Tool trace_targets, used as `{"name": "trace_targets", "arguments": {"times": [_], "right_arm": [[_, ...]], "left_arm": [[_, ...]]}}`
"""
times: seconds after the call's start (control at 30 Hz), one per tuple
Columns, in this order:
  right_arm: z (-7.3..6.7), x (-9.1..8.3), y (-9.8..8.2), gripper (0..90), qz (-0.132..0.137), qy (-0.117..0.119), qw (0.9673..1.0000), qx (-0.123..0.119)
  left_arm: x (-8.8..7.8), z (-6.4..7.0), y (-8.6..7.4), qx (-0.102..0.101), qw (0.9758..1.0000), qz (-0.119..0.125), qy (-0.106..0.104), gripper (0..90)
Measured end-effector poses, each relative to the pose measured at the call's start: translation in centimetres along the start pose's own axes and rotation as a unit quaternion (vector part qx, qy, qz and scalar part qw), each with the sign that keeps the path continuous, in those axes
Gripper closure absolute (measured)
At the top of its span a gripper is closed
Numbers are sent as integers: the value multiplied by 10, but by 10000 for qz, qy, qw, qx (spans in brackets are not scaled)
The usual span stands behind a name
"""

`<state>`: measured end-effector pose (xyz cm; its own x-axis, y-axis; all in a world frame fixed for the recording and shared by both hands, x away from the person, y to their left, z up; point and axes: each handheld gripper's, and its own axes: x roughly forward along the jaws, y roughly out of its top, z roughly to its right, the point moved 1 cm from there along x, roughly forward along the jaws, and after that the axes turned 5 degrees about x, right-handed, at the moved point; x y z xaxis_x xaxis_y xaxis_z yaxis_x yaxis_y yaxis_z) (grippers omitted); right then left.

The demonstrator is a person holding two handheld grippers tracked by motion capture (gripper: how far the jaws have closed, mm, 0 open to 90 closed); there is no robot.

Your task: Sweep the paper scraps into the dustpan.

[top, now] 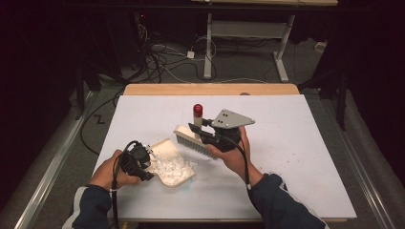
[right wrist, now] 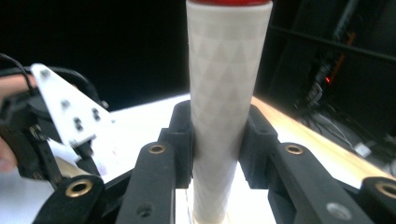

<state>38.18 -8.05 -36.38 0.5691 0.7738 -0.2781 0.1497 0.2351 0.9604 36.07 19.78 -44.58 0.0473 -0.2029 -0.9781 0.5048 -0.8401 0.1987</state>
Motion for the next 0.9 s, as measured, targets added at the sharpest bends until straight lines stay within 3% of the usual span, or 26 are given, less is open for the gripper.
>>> {"name": "trace_targets", "arguments": {"times": [0.17, 0.2, 0.37, 0.47, 0.57, 0.7, 0.9], "right_arm": [[12, -12, -9, 708, -210, -431, 9988, -27], [16, -12, -13, 708, -290, -578, 9979, -41], [18, -6, -24, 708, -517, -856, 9949, -138], [11, -4, -24, 708, -532, -813, 9951, -181], [-2, 3, -26, 704, -628, -620, 9960, -169], [-23, 12, -27, 696, -742, -499, 9957, -241], [-39, 24, -20, 701, -566, -286, 9979, 98]], "left_arm": [[1, 3, 2, 30, 10000, -26, -58, 629], [1, 3, 2, 42, 10000, -39, -54, 629], [0, 6, 1, 46, 10000, -77, 16, 629], [2, 7, 2, 56, 9998, -187, 42, 629], [3, 9, 4, 95, 9994, -303, 115, 629], [1, 10, 4, 102, 9994, -269, 167, 629], [1, 11, 4, 102, 9995, -232, 184, 629]]}}
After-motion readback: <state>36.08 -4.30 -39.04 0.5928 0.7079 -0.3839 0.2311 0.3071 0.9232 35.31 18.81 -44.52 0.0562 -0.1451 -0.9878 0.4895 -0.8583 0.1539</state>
